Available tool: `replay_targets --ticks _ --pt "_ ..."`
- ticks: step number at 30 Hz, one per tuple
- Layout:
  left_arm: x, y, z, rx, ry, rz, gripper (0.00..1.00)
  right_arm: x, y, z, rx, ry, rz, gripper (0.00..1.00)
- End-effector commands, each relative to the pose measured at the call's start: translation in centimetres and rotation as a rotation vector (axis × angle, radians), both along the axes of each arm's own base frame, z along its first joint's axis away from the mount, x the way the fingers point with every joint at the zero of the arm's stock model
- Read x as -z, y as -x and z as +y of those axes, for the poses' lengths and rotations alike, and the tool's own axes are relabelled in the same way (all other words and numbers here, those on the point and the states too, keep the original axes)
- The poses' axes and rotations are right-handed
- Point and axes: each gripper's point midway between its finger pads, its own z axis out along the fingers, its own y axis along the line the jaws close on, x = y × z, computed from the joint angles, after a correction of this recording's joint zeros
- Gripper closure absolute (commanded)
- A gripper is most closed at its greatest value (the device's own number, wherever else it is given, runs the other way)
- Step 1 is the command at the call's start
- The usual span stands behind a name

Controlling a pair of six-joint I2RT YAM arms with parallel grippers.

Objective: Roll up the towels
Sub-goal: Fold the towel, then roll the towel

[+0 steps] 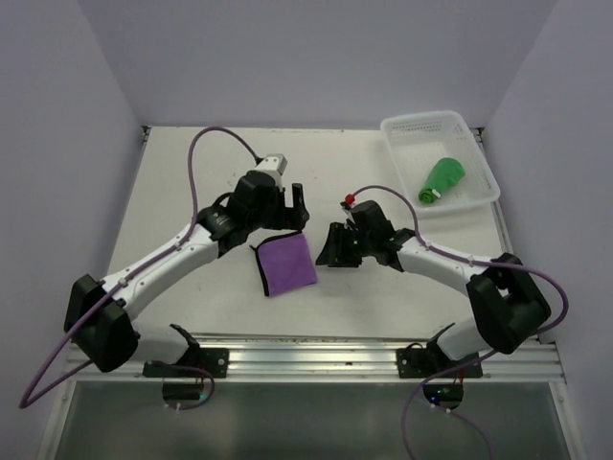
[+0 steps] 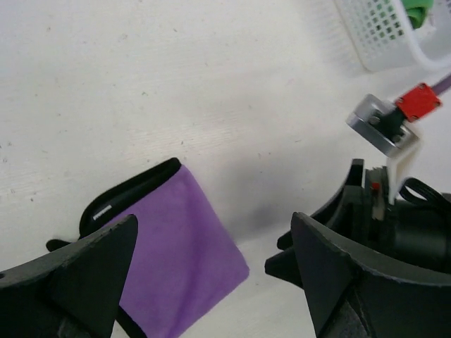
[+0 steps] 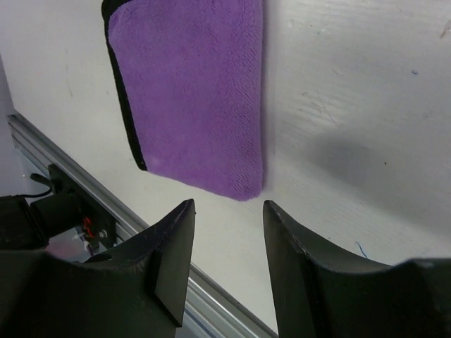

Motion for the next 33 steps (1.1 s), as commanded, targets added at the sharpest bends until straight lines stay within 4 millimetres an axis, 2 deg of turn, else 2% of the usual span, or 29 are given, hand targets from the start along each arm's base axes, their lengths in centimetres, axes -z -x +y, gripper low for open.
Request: replay_targets --ticks 1,3,4,6,7,10,15,21,24,31,32,33 --pt "2.0 -1.0 0.0 0.076 -0.087 0.083 0.07 -0.9 -1.0 1.8 0.018 -0.103 -0.023 0.53" --pt "2.5 -1.4 -0.6 0.088 -0.092 0.102 0.1 -0.3 -0.7 2.2 0.036 -0.11 -0.005 0.53" --pt "3.5 -1.5 -0.7 0.088 -0.108 0.128 0.11 0.9 -0.3 1.8 0.052 -0.09 0.01 0.53" --pt "4.6 -1.4 -1.1 0.103 -0.103 0.154 0.12 1.5 -0.1 2.2 0.074 -0.108 0.021 0.52" --pt "4.8 -1.4 -1.2 0.103 -0.098 0.158 0.13 2.7 0.4 2.0 0.083 -0.099 0.047 0.52" --pt "5.8 -1.4 -1.5 0.104 -0.096 0.181 0.16 3.4 0.8 2.5 0.087 -0.118 0.067 0.52" --pt "6.8 -1.4 -1.9 0.113 -0.095 0.207 0.19 5.2 0.5 2.3 0.106 -0.079 0.078 0.52" --pt "7.2 -1.5 -2.0 0.119 -0.107 0.213 0.2 6.6 0.9 1.9 0.116 -0.061 0.095 0.57" --pt "7.4 -1.7 -1.9 0.116 -0.119 0.216 0.2 6.8 1.3 1.7 0.112 -0.062 0.103 0.64" --pt "8.8 -1.8 -1.8 0.095 -0.137 0.254 0.24 7.6 2.0 1.8 0.09 -0.036 0.104 0.65" --pt "8.9 -1.7 -1.9 0.092 -0.135 0.259 0.25 7.9 2.1 1.7 0.093 -0.03 0.107 0.66" --pt "9.0 -1.8 -1.8 0.088 -0.136 0.262 0.26 8.1 2.2 1.7 0.092 -0.026 0.11 0.71"
